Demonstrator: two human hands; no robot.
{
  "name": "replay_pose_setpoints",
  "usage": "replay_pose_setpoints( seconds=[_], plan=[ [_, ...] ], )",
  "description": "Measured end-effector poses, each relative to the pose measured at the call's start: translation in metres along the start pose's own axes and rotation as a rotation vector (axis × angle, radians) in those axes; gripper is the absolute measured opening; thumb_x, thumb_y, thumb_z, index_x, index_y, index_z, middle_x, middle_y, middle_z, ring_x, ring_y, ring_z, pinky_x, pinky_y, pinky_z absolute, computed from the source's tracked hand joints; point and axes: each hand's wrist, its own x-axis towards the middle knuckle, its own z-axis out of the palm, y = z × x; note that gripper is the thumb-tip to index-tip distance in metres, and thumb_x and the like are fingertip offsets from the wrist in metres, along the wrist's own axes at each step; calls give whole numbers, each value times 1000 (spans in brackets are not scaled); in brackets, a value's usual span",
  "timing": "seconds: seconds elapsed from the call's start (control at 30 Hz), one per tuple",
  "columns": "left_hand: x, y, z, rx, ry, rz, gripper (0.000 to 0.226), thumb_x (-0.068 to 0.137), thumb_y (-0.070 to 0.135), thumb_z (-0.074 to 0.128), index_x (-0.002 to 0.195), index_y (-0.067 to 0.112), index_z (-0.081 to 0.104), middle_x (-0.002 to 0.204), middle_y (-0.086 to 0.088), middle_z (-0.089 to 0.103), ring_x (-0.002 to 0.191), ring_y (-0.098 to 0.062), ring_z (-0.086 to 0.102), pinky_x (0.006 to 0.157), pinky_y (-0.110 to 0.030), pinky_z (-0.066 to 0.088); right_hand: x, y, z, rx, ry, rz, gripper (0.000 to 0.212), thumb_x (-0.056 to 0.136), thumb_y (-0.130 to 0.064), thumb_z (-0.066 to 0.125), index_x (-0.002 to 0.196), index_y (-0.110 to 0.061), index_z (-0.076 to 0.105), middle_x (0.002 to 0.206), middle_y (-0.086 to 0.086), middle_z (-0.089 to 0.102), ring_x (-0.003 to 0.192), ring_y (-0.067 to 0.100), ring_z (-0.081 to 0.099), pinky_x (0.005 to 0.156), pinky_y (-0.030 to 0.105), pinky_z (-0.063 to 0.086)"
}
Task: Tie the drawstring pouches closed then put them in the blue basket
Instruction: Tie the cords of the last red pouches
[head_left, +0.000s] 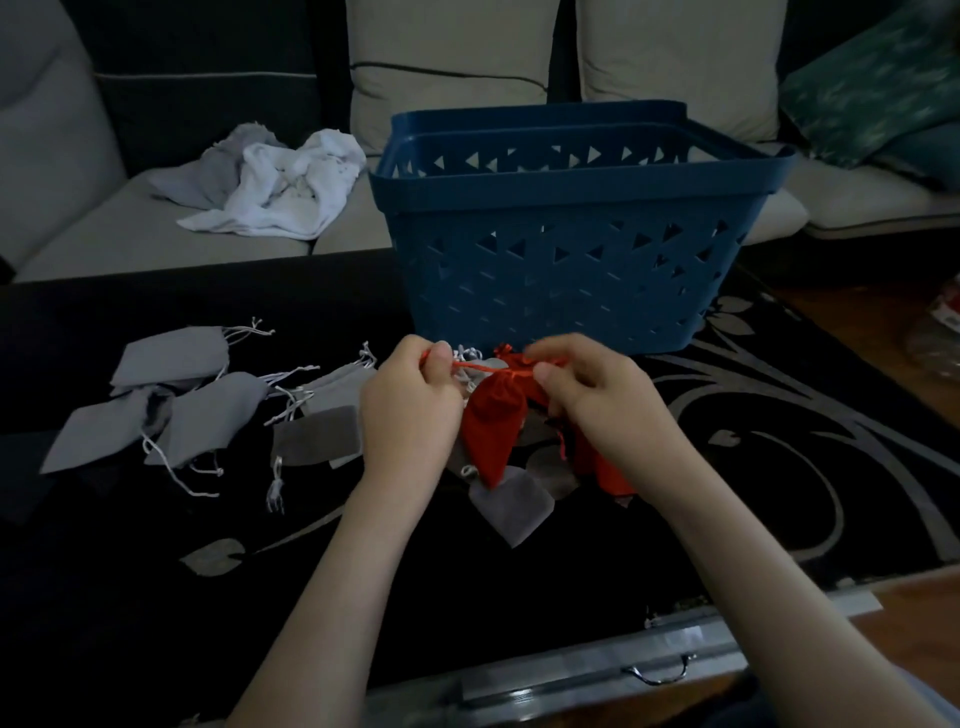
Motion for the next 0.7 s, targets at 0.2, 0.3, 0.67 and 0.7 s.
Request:
replay_pose_setpoints(
  seconds=[0.2, 0.3, 0.67, 0.7],
  plan=[
    [-5, 14, -10, -422, -195, 10, 21, 97, 20, 50, 80, 18, 63, 61, 12, 60, 65, -2, 56, 68, -21, 46, -1, -12, 6, 122, -56, -109, 11, 91, -21, 60, 94, -23, 71, 60, -14, 57, 61, 1, 51, 65, 20, 41],
    [-8, 20, -11, -595, -324, 18, 18, 96, 14, 51, 82, 16, 63, 64, 13, 61, 66, 1, 54, 66, -14, 44, 0, -17, 10, 154, -70, -121, 8, 88, -24, 65, 85, -17, 70, 56, -2, 50, 57, 9, 45, 61, 27, 38],
    [-6, 18, -13, -873, -391, -22, 14, 93, 5, 53, 86, 14, 62, 71, 0, 66, 69, -11, 60, 65, -20, 47, -8, -20, 11, 358, -183, -92, 10, 93, -12, 57, 90, -7, 65, 46, -13, 43, 45, -2, 43, 49, 8, 35],
    [-6, 18, -13, -860, -386, -18, 14, 93, 5, 54, 86, 14, 62, 72, 0, 66, 70, -12, 61, 67, -22, 48, -9, -21, 11, 356, -183, -96, 10, 93, -13, 57, 89, -10, 65, 48, -12, 44, 46, -2, 43, 50, 8, 35]
  ],
)
